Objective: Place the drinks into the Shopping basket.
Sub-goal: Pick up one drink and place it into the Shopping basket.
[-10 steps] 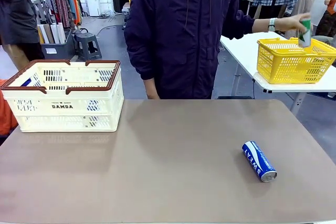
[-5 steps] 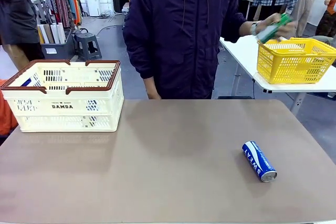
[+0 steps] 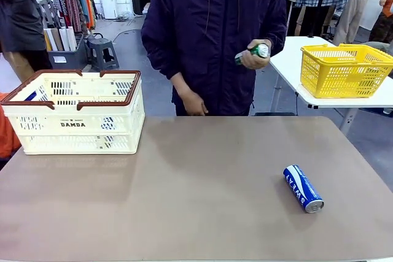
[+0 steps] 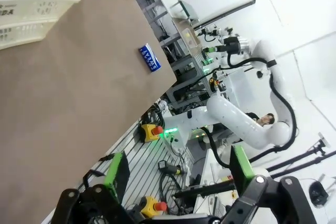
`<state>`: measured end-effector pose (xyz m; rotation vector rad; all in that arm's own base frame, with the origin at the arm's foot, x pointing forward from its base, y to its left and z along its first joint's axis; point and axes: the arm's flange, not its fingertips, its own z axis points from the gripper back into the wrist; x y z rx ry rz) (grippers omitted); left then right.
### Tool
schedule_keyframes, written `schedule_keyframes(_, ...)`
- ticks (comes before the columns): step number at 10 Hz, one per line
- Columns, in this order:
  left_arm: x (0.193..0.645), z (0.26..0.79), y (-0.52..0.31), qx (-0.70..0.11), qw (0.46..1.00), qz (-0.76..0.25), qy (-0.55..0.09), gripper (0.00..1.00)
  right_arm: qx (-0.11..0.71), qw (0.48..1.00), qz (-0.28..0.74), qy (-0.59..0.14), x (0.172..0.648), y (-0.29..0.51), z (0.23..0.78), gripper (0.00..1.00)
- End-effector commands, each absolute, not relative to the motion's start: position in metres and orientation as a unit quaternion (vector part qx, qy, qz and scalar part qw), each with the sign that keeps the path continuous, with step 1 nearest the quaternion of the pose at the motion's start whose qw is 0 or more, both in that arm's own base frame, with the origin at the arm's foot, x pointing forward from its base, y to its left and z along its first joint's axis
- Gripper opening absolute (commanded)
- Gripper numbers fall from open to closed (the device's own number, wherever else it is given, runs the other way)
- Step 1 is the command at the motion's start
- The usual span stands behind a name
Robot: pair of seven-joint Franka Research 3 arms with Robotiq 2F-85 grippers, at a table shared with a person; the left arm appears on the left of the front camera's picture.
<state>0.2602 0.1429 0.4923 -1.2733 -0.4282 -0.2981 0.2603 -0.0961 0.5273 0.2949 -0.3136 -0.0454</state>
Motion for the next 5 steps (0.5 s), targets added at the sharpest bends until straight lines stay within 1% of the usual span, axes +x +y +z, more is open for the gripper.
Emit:
schedule_keyframes(1,0.259,0.495,0.144,-0.595,0.767,-0.133,-0.198,1.0,0.049,0.984,0.024,-0.169,0.264,-0.066,0.492,1.0)
schedule_keyframes(2,0.259,0.495,0.144,-0.595,0.767,-0.133,-0.198,1.0,0.032,0.986,0.035,-0.162,0.271,-0.051,0.48,1.0)
schedule_keyframes(3,0.259,0.495,0.144,-0.595,0.767,-0.133,-0.198,1.0,0.049,0.986,0.041,-0.157,0.268,-0.047,0.48,1.0)
schedule_keyframes(4,0.259,0.495,0.144,-0.595,0.767,-0.133,-0.198,1.0,0.059,0.987,0.025,-0.147,0.287,-0.057,0.524,1.0)
schedule_keyframes(5,0.259,0.495,0.144,-0.595,0.767,-0.133,-0.198,1.0,0.059,0.987,0.025,-0.147,0.287,-0.057,0.524,1.0)
